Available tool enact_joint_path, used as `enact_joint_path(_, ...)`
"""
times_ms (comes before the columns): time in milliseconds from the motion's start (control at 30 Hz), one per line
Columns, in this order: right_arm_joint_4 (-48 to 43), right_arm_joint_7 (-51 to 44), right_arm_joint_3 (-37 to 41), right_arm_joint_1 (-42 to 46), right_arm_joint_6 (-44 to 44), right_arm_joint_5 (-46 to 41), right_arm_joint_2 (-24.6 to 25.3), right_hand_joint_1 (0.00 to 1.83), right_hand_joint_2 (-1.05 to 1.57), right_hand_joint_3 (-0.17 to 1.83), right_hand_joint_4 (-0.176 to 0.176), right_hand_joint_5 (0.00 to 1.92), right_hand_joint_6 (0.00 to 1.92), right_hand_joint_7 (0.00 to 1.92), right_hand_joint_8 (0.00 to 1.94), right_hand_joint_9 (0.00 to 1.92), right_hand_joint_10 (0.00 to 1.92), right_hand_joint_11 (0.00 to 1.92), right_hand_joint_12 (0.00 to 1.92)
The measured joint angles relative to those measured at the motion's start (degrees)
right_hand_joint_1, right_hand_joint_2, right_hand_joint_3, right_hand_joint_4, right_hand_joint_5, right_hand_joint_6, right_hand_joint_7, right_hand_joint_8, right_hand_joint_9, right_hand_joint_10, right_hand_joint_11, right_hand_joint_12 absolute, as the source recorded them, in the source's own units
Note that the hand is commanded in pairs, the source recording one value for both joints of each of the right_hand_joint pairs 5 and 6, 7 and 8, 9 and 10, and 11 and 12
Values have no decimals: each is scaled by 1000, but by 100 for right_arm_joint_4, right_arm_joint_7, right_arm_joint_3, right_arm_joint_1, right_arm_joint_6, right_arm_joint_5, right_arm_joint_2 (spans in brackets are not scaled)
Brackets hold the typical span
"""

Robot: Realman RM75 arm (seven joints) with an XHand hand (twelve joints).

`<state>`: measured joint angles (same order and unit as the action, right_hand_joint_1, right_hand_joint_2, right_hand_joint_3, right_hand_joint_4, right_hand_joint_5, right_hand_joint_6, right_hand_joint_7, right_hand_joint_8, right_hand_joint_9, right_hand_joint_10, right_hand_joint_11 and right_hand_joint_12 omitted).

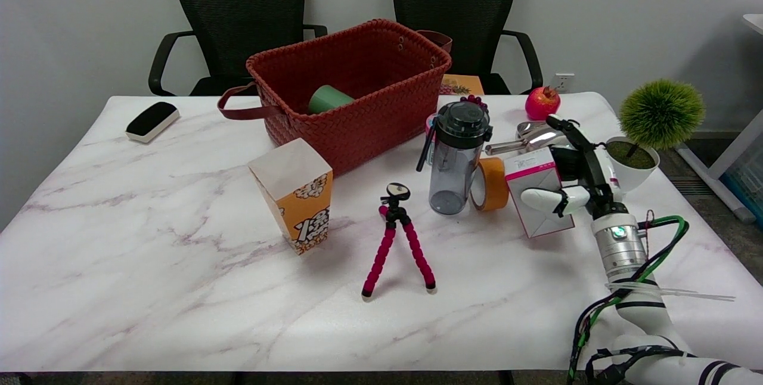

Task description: Pick up the white paper box.

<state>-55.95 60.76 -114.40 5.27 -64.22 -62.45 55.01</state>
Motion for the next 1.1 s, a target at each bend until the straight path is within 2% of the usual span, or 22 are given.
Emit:
enact_joint_path(67, 8, 0, 0, 0, -15, 6, 0, 1206, -287, 715, 0, 392, 392, 1131, 1131, 1091, 1091, 1733, 1733)
enact_joint_path(200, 29, 0, 4, 2, -29, 31, 0, 1189, -234, 1090, 0, 589, 589, 1160, 1160, 1117, 1117, 1738, 1738)
enact_joint_path(267, 41, 0, 10, 2, -33, 38, 0, 1181, -196, 1170, 0, 652, 652, 1178, 1178, 1141, 1141, 1744, 1744)
enact_joint_path(533, 68, -4, 45, 5, -54, 67, 0, 1176, 26, 1116, 0, 837, 837, 1361, 1361, 1287, 1287, 1832, 1832)
enact_joint_path(1100, 84, -11, 97, 8, -128, 91, 1, 1191, 200, 1077, 0, 935, 935, 1432, 1432, 1334, 1334, 1870, 1870)
